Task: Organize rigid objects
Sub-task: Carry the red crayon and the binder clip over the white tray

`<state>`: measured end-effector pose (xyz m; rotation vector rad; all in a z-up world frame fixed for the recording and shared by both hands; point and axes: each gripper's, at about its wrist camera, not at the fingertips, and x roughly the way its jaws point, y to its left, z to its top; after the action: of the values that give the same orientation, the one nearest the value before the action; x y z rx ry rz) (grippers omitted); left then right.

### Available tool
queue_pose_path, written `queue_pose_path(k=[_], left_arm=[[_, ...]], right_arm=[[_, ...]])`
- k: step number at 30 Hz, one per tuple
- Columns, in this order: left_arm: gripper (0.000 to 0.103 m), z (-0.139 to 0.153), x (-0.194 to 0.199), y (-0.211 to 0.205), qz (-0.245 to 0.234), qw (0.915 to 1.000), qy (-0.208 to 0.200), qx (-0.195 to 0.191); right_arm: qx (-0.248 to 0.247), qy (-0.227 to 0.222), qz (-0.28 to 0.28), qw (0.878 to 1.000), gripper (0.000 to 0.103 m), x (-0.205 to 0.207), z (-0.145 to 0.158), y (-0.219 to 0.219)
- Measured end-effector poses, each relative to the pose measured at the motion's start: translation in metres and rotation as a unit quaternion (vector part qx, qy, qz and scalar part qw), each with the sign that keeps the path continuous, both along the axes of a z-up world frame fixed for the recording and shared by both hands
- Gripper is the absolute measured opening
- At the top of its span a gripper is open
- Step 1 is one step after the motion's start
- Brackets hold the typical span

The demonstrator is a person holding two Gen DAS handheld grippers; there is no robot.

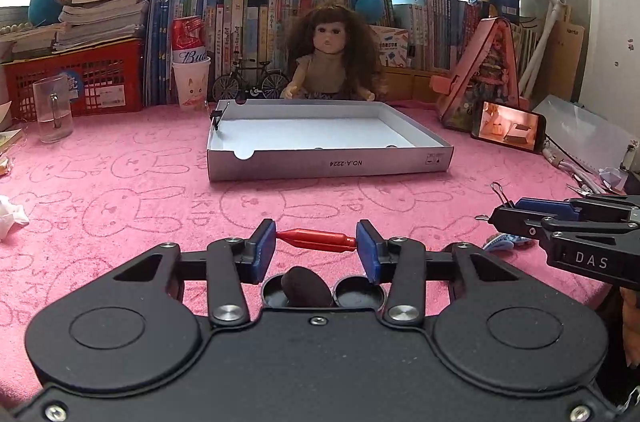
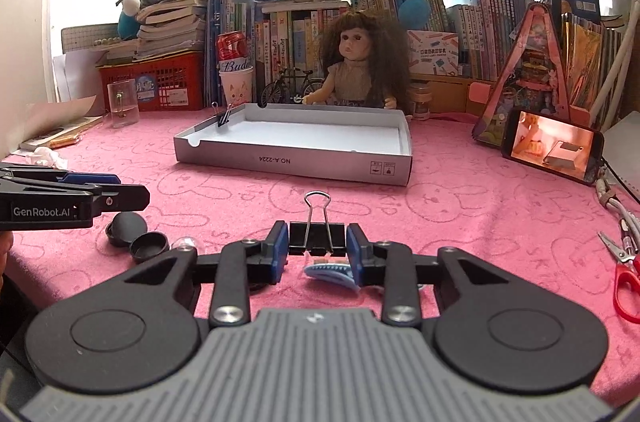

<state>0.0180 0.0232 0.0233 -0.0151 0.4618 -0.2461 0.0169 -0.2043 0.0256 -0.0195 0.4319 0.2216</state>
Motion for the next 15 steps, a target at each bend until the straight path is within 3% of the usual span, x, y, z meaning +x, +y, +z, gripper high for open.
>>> queue_pose_path(k=[15], left_arm=[[0.041,0.020,0.074,-0.007,0.018,0.9991,0.026,-0.030]], right_arm=[[0.059,0.025,-0.064,0.996,0.036,0.061,0.014,-0.021]])
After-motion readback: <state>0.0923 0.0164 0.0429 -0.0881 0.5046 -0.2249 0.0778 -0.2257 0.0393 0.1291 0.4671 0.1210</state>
